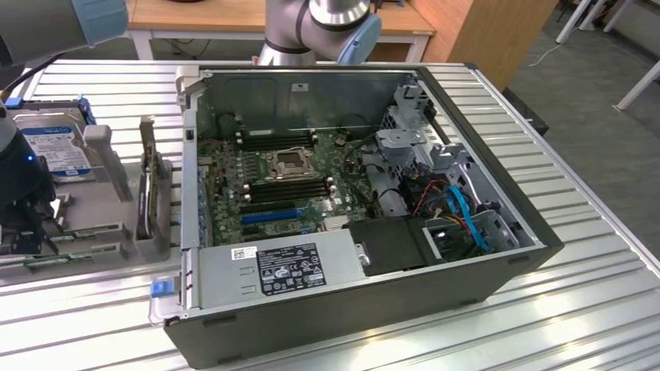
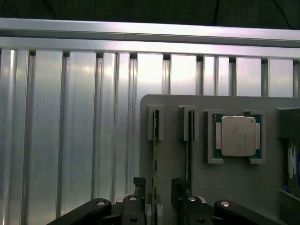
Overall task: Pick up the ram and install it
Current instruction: 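Pick up the ram and move it above insertion slot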
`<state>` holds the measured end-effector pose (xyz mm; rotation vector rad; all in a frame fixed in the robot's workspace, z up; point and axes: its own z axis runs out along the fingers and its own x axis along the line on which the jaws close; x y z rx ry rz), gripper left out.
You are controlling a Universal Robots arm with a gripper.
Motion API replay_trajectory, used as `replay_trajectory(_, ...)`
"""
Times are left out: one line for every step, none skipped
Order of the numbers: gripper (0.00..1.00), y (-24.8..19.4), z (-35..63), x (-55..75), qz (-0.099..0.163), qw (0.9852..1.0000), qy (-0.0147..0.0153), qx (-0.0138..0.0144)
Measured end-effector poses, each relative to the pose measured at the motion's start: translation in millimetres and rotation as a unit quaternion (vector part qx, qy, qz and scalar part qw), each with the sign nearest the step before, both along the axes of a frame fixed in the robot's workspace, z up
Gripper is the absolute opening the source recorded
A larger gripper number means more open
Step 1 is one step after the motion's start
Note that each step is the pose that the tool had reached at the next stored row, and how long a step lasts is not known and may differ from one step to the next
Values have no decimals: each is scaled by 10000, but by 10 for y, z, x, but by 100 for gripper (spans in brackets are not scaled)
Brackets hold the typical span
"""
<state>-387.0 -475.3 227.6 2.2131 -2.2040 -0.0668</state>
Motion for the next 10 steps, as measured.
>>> replay_trajectory(36, 0, 0, 0, 0, 10000, 0, 0)
replay_trajectory(36, 0, -1, 0, 0, 10000, -1, 0)
replay_trajectory(36, 0, -4, 0, 0, 10000, -1, 1)
replay_trajectory(36, 0, -9, 0, 0, 10000, -1, 1)
replay_trajectory(36, 0, -15, 0, 0, 10000, -1, 1)
replay_trajectory(36, 0, -21, 0, 0, 10000, 0, 0)
replay_trajectory(36, -1, -28, 0, 0, 10000, 0, 1)
replay_trajectory(36, -1, -36, 0, 0, 10000, -1, 1)
replay_trajectory(36, -1, -43, 0, 0, 10000, 0, 1)
replay_trajectory(36, -1, -51, 0, 0, 10000, 0, 0)
